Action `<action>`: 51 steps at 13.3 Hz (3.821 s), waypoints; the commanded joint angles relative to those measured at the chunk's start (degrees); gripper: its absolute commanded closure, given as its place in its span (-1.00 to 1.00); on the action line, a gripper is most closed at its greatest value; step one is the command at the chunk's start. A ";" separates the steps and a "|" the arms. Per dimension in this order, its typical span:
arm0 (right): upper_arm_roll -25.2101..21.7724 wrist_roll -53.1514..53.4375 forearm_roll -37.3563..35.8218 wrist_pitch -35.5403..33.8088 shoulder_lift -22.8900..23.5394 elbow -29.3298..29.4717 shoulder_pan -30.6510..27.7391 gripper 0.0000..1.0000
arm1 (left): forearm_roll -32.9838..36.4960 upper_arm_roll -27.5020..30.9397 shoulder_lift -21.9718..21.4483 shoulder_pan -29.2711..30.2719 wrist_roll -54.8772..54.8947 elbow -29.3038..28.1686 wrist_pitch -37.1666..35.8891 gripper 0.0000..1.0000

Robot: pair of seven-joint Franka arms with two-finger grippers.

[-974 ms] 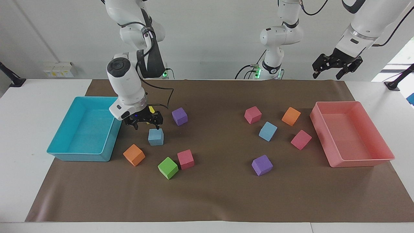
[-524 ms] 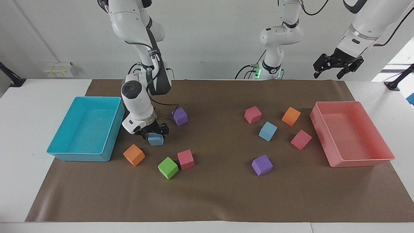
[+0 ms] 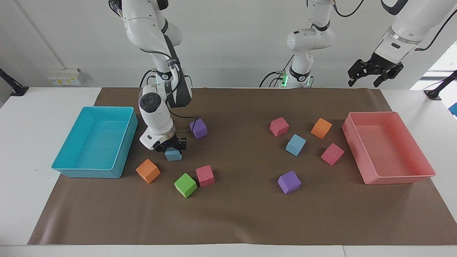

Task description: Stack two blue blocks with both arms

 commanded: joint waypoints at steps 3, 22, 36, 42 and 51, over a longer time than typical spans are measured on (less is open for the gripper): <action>0.38 -1.23 0.71 -5.62 -3.95 2.30 -0.73 1.00 | -0.44 -0.45 -0.56 1.01 0.42 0.03 -0.88 -1.00; 0.46 32.78 -2.97 -8.65 11.24 23.23 23.17 1.00 | -0.35 -0.45 -0.56 1.01 0.42 0.03 -0.88 -1.00; 0.47 26.12 -4.92 -4.50 12.30 19.36 22.91 1.00 | -0.44 -0.45 -0.56 1.01 0.42 0.03 -0.88 -1.00; 0.47 25.93 -4.04 -4.58 12.30 19.45 22.56 -0.99 | -0.35 -0.45 -0.56 1.01 0.42 0.03 -0.88 -1.00; -0.06 26.28 -4.21 -5.64 6.86 19.45 20.90 -1.00 | -0.61 -1.07 -0.74 0.13 0.42 0.47 -0.44 -1.00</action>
